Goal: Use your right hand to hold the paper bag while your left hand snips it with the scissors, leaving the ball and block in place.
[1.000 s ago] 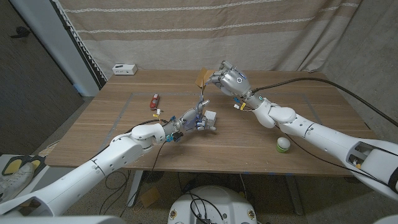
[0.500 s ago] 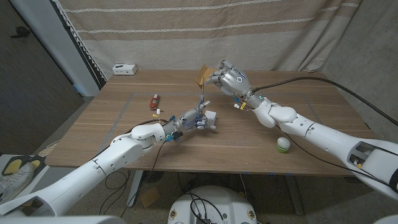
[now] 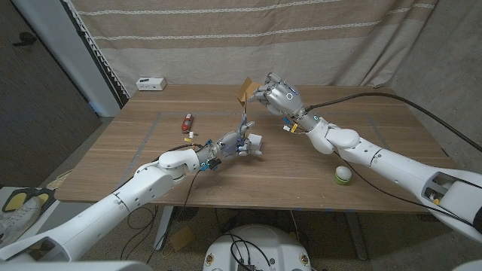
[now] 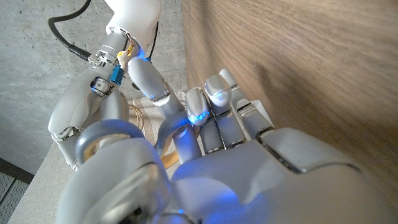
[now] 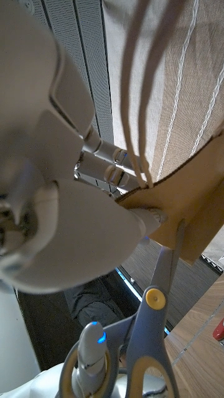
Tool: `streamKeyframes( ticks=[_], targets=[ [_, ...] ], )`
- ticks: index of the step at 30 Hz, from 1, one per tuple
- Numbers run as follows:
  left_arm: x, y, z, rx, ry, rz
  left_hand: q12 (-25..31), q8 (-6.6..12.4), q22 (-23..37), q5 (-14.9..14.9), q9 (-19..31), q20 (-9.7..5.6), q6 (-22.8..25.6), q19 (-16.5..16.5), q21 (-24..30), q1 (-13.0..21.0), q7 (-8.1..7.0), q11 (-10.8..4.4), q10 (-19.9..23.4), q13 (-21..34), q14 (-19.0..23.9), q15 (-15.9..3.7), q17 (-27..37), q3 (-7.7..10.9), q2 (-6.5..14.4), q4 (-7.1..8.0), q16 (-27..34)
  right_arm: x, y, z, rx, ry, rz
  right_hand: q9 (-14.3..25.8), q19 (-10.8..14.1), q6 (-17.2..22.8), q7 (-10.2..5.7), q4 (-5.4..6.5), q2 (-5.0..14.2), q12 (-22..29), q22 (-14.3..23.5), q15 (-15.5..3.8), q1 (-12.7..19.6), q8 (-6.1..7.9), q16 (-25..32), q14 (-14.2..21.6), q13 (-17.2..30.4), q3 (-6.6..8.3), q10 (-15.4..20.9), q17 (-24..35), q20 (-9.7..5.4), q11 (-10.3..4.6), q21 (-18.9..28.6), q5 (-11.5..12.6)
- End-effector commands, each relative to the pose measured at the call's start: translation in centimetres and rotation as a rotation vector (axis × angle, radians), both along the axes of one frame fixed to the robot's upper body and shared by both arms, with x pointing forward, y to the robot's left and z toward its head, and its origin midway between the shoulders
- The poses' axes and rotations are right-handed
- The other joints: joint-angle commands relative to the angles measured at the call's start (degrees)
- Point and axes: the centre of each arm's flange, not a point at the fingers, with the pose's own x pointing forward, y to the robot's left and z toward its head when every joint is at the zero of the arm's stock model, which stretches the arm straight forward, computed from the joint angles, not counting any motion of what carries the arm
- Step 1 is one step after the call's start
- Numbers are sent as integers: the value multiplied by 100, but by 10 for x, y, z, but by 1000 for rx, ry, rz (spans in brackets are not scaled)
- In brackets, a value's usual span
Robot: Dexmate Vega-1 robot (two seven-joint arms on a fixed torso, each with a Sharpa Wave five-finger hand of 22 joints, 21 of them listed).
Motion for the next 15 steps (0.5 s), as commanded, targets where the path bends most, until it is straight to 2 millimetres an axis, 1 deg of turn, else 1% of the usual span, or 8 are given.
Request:
streamKeyframes(
  ticks=[1, 2, 4, 5, 7, 9, 11, 15],
  targets=[
    [1, 1, -2, 5, 4, -26, -4, 2831, -10, -4, 1508, -298, -472, -90, 46, 465, 63, -1001, 910, 13, -120, -434, 8, -78, 329, 207, -27, 0, 2, 0, -16, 8, -2, 29, 15, 50, -10, 10, -14, -32, 16, -586, 40, -32, -37, 35, 26, -17, 41, 33, -833, -8, 24, 34],
    [1, 1, -1, 5, 3, -24, -6, 2959, -19, 1, 1756, -299, -494, -109, 45, 478, 47, -997, 854, 15, -154, -434, -1, -90, 338, 224, -43, 0, 2, 0, -17, 9, -4, 29, 16, 56, -13, 10, -12, -32, 17, -586, 40, -34, -37, 41, 30, -17, 48, 37, -834, -10, 26, 34],
    [1, 0, -1, 2, 2, -28, -2, 3034, -18, 4, 1879, -301, -450, -137, 40, 479, 60, -1007, 847, 15, -168, -435, -5, -99, 341, 234, -50, 1, 2, 0, -18, 11, -4, 29, 17, 60, -10, 12, -14, -41, 17, -586, 37, -41, -47, 37, 30, -19, 51, 38, -833, -9, 27, 33],
    [1, 0, -1, 1, 1, -26, 1, 3105, -4, 7, 2057, -297, -479, -146, 53, 481, 62, -1011, 838, 16, -195, -435, -15, -110, 345, 245, -65, 1, 2, 0, -20, 11, -5, 31, 16, 46, -11, 12, -14, -48, 17, -586, 36, -50, -51, 38, 29, -19, 51, 38, -833, -8, 26, 33],
    [2, 0, -1, 5, 2, -31, 6, 3161, -15, 9, 2227, -302, -490, -148, 53, 484, 53, -1013, 852, 15, -189, -436, -7, -125, 339, 251, -60, 2, 2, 0, -23, 14, -8, 31, 16, 54, -12, 13, -15, -54, 16, -586, 34, -54, -50, 47, 30, -21, 57, 46, -832, -10, 25, 33],
    [2, 0, -2, 3, 3, -32, 7, 3188, -19, 11, 2309, -303, -469, -150, 54, 484, 68, -1014, 854, 16, -198, -436, -17, -134, 337, 254, -71, 4, 2, 0, -28, 19, -11, 37, 17, 58, -5, 12, -17, -64, 15, -586, 32, -56, -62, 43, 31, -22, 56, 43, -829, -11, 23, 34],
    [2, 0, -2, -3, 5, -35, 9, 3198, -19, 11, 2344, -300, -459, -146, 58, 482, 51, -1004, 860, 16, -186, -436, -6, -137, 339, 257, -60, 5, 2, 0, -30, 19, -13, 37, 17, 65, -11, 12, -17, -67, 14, -586, 32, -59, -65, 45, 35, -22, 60, 46, -828, -11, 22, 36],
    [2, 0, -3, -8, 10, -34, 8, 3188, -17, 14, 2398, -298, -468, -153, 62, 485, 58, -986, 865, 15, -191, -436, -10, -133, 360, 262, -65, 3, 0, 1, -33, 19, -8, 38, 20, 70, -10, 12, -18, -75, 15, -586, 31, -67, -69, 53, 41, -24, 61, 55, -829, -8, 23, 38]
  ],
)
